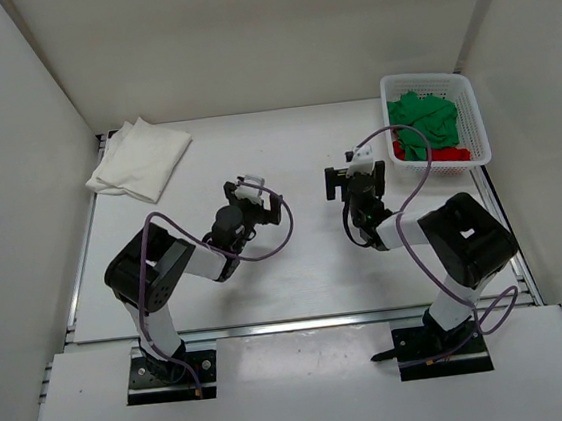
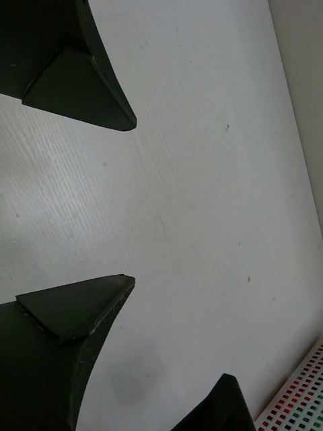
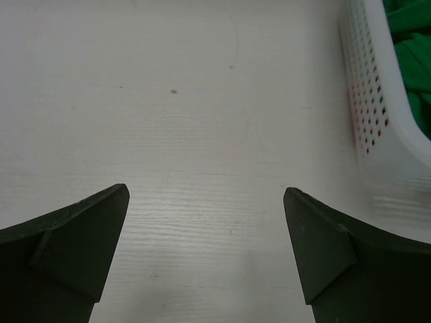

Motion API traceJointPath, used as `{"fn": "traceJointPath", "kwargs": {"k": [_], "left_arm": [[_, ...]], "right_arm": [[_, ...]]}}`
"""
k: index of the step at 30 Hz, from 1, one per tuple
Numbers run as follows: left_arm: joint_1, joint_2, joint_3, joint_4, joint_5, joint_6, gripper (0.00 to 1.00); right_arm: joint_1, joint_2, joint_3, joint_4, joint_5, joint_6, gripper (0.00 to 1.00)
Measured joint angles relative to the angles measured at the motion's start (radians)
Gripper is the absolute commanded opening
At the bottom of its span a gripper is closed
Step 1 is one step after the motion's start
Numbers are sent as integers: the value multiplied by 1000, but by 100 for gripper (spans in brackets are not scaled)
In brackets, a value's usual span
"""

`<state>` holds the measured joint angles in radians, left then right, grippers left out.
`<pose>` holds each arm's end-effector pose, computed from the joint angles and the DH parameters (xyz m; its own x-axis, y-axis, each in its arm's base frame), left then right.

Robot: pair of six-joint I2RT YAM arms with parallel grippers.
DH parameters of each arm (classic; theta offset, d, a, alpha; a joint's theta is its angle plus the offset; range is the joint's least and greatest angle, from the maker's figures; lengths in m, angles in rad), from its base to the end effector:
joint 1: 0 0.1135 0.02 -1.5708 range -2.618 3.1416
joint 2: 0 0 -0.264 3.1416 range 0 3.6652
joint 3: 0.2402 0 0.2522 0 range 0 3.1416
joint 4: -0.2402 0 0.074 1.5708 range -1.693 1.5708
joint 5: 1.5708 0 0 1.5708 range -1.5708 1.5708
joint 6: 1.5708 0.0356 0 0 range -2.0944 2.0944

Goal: Fold and stack the t-shirts
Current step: Grab crumpled tshirt from bin with the right arm

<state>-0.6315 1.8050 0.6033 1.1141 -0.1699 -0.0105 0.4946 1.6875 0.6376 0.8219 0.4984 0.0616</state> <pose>0.2734 -0.1925 0.1539 -0.0753 0.0423 -0.9963 0.4451 0.8954 0.0043 0.2961 0.1403 0.1693 -0.1990 -0.0459 -0.9789 0.0052 0.9988 -0.0479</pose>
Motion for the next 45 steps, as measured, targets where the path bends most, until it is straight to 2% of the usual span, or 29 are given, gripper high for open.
{"fn": "traceJointPath", "kwargs": {"k": [4, 9, 13, 17, 21, 22, 26, 29, 32, 36, 39, 42, 43, 44, 45], "left_arm": [[4, 8, 40, -57, -11, -25, 99], [52, 51, 255, -290, -10, -118, 99], [66, 45, 253, -346, -67, -156, 98], [27, 51, 257, -430, -139, -170, 99], [16, 55, 265, -446, -150, -185, 99], [16, 54, 249, -432, -168, -182, 99], [18, 55, 259, -463, -178, -192, 99], [24, 55, 261, -458, -178, -203, 99], [19, 55, 261, -457, -194, -192, 98], [-13, 56, 271, -465, -216, -168, 99], [-16, 56, 277, -472, -215, -176, 99], [14, 58, 298, -512, -206, -215, 99], [26, 61, 316, -542, -204, -230, 99], [35, 68, 342, -573, -200, -245, 98], [45, 73, 373, -609, -194, -262, 63]], "right_arm": [[-2, 0, -37, 62, 49, -8, 99], [57, 5, -97, 172, 121, -48, 99], [35, 2, -143, 221, 81, -55, 100], [-11, 7, -80, 121, 51, -31, 99], [-42, 42, 100, -37, -11, 2, 99], [-69, 50, 160, -98, -70, 26, 99], [-67, 38, 90, -39, -64, 9, 99], [8, 40, -6, 2, -2, -49, 99], [51, 114, 117, -125, 42, -61, 99], [40, 169, 296, -212, 69, -59, 99], [23, 169, 347, -284, 37, -41, 99], [-11, 159, 374, -389, -58, 16, 99], [-22, 150, 377, -427, -83, 27, 94], [-31, 135, 379, -467, -98, 35, 61], [-39, 118, 384, -509, -108, 32, 45]]}}
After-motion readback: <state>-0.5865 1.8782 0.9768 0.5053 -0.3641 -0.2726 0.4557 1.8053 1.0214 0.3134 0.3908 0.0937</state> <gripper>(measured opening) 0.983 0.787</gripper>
